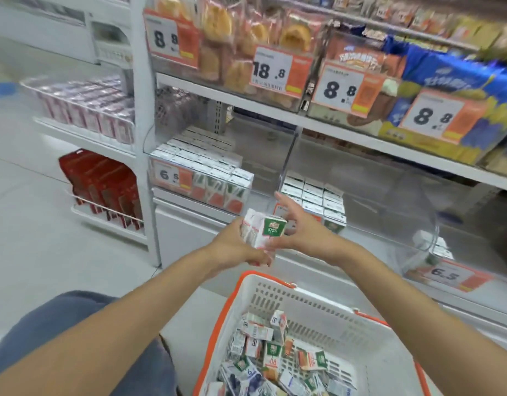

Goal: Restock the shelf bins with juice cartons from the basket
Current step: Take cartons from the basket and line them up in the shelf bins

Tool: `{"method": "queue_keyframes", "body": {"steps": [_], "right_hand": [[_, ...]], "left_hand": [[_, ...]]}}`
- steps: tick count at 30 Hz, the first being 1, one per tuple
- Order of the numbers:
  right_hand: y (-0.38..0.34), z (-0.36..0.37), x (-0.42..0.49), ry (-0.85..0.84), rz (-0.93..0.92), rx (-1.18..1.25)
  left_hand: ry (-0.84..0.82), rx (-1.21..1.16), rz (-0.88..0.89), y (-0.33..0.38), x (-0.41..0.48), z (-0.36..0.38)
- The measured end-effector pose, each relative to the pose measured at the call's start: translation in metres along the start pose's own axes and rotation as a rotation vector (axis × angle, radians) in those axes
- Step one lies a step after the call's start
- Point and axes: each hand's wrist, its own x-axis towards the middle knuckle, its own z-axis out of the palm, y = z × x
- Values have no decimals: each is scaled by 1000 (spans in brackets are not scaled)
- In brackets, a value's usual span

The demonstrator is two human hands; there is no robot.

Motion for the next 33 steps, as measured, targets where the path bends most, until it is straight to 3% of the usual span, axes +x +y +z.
{"method": "queue_keyframes", "body": {"steps": [3, 7, 11, 17, 22, 24, 26, 30, 33], "right_hand": [[-38, -8, 24, -187, -55, -185], [-65, -11, 58, -165, -57, -342], [-68, -20, 91, 97, -97, -255], [-49, -13, 162, 606, -10, 56], [-35, -19, 237, 745, 96, 51], [-32, -30, 264, 756, 109, -53], [-28, -40, 284, 670, 162, -249], [-15, -42, 308, 43, 238, 46], [-13, -37, 322, -161, 373, 231]], "left_hand": [[-9, 165, 77, 24, 4, -31], [-68, 200, 120, 40, 21, -63], [27, 236, 273, 48, 62, -91], [271, 732, 344, 51, 123, -137], [218, 1246, 274, 40, 165, -160], [204, 1325, 246, 31, 170, -165], [206, 1325, 248, 27, 170, -167], [236, 1360, 257, 30, 171, -165], [259, 1365, 275, 28, 173, -164]]}}
